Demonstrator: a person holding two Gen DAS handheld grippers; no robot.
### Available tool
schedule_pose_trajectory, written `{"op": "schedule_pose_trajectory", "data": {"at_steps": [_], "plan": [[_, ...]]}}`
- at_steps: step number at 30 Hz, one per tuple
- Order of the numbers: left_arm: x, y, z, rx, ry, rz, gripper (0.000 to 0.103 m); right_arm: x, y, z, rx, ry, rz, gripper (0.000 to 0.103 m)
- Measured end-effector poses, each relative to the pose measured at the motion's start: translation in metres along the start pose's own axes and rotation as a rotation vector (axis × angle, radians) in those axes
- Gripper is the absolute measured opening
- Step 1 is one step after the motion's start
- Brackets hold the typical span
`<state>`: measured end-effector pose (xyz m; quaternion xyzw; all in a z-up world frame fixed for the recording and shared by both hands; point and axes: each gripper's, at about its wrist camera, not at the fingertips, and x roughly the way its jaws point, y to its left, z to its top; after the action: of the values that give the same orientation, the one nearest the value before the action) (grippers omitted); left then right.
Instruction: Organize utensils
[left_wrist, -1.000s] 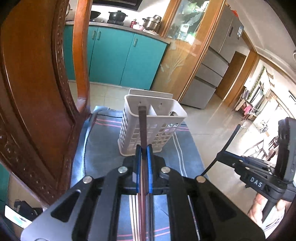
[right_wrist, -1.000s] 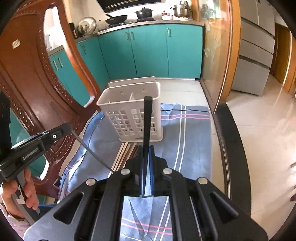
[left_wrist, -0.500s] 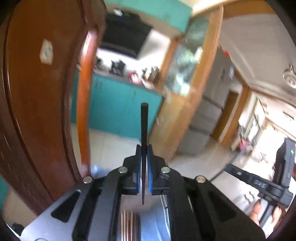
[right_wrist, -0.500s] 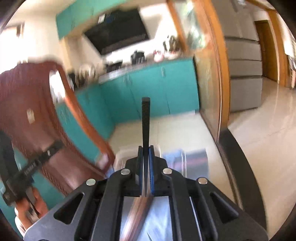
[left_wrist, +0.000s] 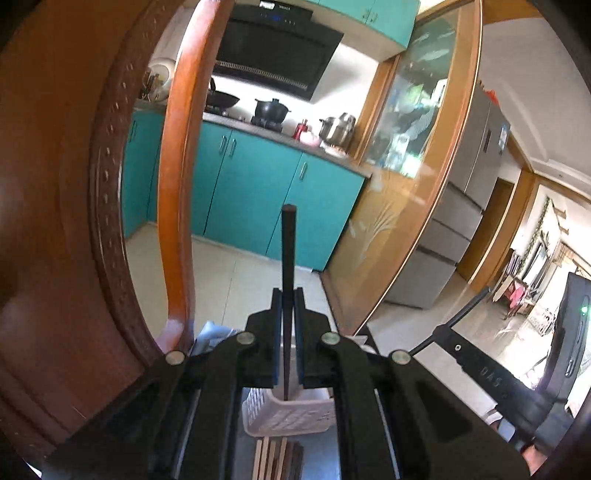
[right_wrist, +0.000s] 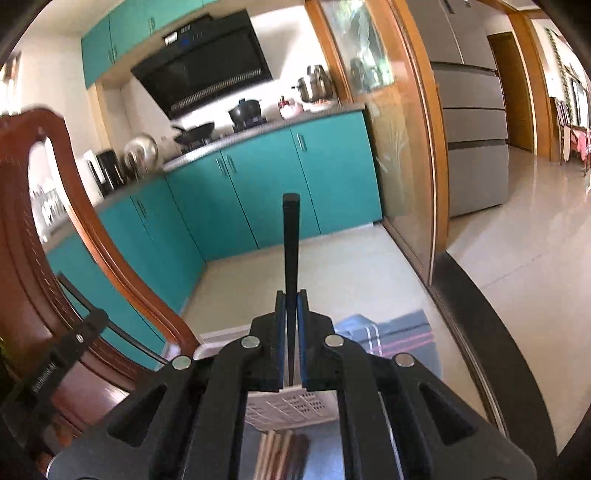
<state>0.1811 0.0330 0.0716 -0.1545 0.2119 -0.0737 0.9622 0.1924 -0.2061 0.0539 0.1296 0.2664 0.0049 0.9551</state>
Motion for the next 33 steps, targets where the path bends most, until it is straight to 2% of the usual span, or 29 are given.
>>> {"op": "schedule_pose_trajectory", "data": {"at_steps": [6, 7, 9, 11, 15, 18, 20, 22, 24, 26, 27, 30, 32, 33], "plan": [[0.002, -0.001, -0.005, 0.022, 0.022, 0.009, 0.007, 0.002, 0.008, -0.007, -0.067, 0.022, -0.031, 0.008], [-0.001, -0.001, -0.006, 0.025, 0.020, 0.007, 0.007, -0.004, 0.008, -0.007, -0.072, 0.017, -0.034, 0.009], [-0.004, -0.002, -0.007, 0.036, 0.019, 0.002, 0.008, -0.015, 0.007, -0.009, -0.085, 0.005, -0.040, 0.019], [-0.011, -0.003, -0.011, 0.051, 0.016, -0.004, 0.011, -0.029, 0.003, -0.008, -0.091, -0.011, -0.038, 0.022], [-0.031, 0.000, -0.022, 0.082, 0.013, -0.003, 0.020, -0.069, -0.009, -0.012, -0.094, -0.058, -0.006, 0.024], [-0.037, 0.005, -0.031, 0.066, 0.039, -0.020, 0.020, -0.091, -0.024, -0.020, -0.067, -0.107, -0.002, 0.027], [-0.038, 0.011, -0.037, 0.046, 0.074, -0.047, 0.020, -0.094, -0.033, -0.029, -0.053, -0.100, 0.000, 0.029], [-0.039, 0.013, -0.046, 0.061, 0.089, -0.036, 0.020, -0.088, -0.042, -0.045, -0.041, -0.069, 0.003, 0.029], [-0.037, 0.012, -0.056, 0.089, 0.113, -0.010, 0.024, -0.071, -0.044, -0.065, -0.052, 0.003, 0.022, 0.029], [-0.026, 0.012, -0.070, 0.112, 0.176, 0.022, 0.026, -0.033, -0.039, -0.089, -0.069, 0.150, 0.007, 0.029], [-0.019, 0.013, -0.077, 0.114, 0.212, 0.032, 0.026, -0.009, -0.033, -0.103, -0.092, 0.265, -0.004, 0.029], [-0.002, 0.018, -0.085, 0.095, 0.284, 0.046, 0.026, 0.041, -0.019, -0.142, -0.122, 0.493, -0.003, 0.029], [0.004, 0.023, -0.086, 0.077, 0.309, 0.059, 0.026, 0.067, -0.008, -0.166, -0.142, 0.615, -0.017, 0.029], [0.006, 0.025, -0.086, 0.072, 0.312, 0.062, 0.026, 0.073, -0.004, -0.178, -0.149, 0.648, -0.021, 0.029]]}}
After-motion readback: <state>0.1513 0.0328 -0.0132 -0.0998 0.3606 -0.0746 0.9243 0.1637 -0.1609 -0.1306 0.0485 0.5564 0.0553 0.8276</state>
